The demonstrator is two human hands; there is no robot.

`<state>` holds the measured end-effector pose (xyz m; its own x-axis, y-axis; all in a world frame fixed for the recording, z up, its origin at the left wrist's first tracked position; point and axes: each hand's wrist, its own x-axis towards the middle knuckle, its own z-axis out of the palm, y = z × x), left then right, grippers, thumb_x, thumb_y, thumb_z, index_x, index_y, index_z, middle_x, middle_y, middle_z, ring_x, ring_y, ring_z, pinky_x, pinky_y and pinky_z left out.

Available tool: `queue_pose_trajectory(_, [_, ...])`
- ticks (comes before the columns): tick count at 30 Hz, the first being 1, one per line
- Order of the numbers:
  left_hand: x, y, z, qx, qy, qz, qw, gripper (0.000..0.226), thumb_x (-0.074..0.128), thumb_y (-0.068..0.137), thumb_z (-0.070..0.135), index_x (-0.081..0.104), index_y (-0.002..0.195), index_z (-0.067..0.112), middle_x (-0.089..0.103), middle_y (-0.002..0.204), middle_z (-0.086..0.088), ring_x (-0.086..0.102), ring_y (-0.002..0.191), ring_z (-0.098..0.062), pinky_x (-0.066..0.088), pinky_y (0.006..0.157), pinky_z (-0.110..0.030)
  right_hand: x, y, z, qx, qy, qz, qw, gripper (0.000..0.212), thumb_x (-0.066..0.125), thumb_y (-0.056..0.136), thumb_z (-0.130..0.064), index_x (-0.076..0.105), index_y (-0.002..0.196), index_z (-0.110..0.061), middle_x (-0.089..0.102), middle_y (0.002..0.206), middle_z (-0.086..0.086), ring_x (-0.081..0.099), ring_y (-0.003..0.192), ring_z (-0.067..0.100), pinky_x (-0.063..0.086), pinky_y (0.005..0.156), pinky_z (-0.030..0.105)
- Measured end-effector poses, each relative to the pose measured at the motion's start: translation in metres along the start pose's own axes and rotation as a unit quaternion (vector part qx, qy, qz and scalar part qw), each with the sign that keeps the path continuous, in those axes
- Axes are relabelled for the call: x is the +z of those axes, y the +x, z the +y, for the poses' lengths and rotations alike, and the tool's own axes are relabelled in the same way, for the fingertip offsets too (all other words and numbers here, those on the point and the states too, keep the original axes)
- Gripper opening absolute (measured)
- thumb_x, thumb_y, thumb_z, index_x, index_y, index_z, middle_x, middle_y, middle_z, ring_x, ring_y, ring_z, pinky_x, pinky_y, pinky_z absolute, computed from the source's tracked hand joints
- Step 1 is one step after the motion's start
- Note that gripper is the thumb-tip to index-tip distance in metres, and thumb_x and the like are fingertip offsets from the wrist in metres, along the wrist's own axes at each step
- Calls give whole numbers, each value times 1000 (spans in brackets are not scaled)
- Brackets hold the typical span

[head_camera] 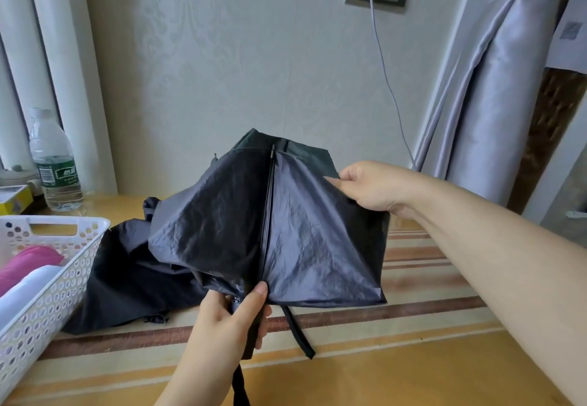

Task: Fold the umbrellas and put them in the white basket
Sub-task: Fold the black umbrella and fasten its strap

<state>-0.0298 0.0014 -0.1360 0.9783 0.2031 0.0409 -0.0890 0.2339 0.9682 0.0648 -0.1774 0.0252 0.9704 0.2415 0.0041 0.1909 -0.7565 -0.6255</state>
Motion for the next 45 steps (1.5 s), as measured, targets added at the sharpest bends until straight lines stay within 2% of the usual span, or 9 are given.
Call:
queue_pose_trajectory(3, [-1,1,1,9,5,-4,1000,31,71,86,26,57,72,3,57,60,-19,47,53,-28,35,59,-41,-2,-10,1,46,39,-101,993,71,36,89,-65,45,141,-18,41,149,-1,33,141,23,24,113,41])
queue_pose_trajectory(7, [-2,1,3,-10,-40,4,999,22,62,91,19,51,82,2,57,63,-13,46,50,-23,36,48,-32,-9,-9,16,-6,-95,-32,995,25,75,80,-38,70,82,-14,74,90,4,67,85,21,46,77,30])
queue_pose_trajectory(12, [-3,-1,9,-30,-82,-9,996,18,57,93,18,50,86,3,53,66,-13,44,47,-16,34,38,-22,1,-6,28,26,-213,119,969,37,75,78,-46,67,99,-16,68,98,-4,62,100,20,44,88,34])
queue_pose_trajectory(15, [-2,0,7,-34,-92,-2,995,19,58,93,20,52,90,2,55,64,-12,45,49,-19,35,41,-25,22,-15,12,-122,-191,275,934,41,70,83,-42,54,115,-22,46,102,-11,50,96,11,38,93,33])
queue_pose_trajectory(18, [-1,1,3,-34,-82,5,996,22,60,92,21,51,95,1,56,65,-12,46,50,-21,37,42,-28,45,-24,-18,-263,-175,215,924,26,63,90,-29,61,113,-18,49,101,-8,49,89,8,39,85,21])
queue_pose_trajectory(27, [0,-1,4,-23,-18,11,1000,24,59,93,26,48,94,5,62,65,-7,50,53,-20,40,50,-29,94,-16,-20,-224,-251,115,935,55,48,100,-34,28,151,-25,32,154,-9,27,140,15,22,112,28])
queue_pose_trajectory(34, [4,-1,-1,-16,119,3,993,21,53,75,19,50,87,2,55,62,-8,47,45,-11,37,44,-22,138,-50,-23,-241,-139,144,950,71,60,88,-43,20,145,-34,26,140,-12,40,124,10,35,91,17])
queue_pose_trajectory(40, [1,2,0,-45,60,42,996,23,64,89,20,48,87,4,62,63,-10,49,45,-17,38,45,-26,131,-18,-10,-109,134,195,966,16,51,93,-15,63,95,-25,69,91,-4,63,90,17,49,74,24])
queue_pose_trajectory(45, [-2,3,7,-74,-93,15,993,15,62,90,11,50,89,2,58,65,-11,46,47,-20,38,41,-25,123,-17,18,65,580,182,791,14,52,98,-12,65,93,-15,70,93,5,68,85,17,56,64,29])
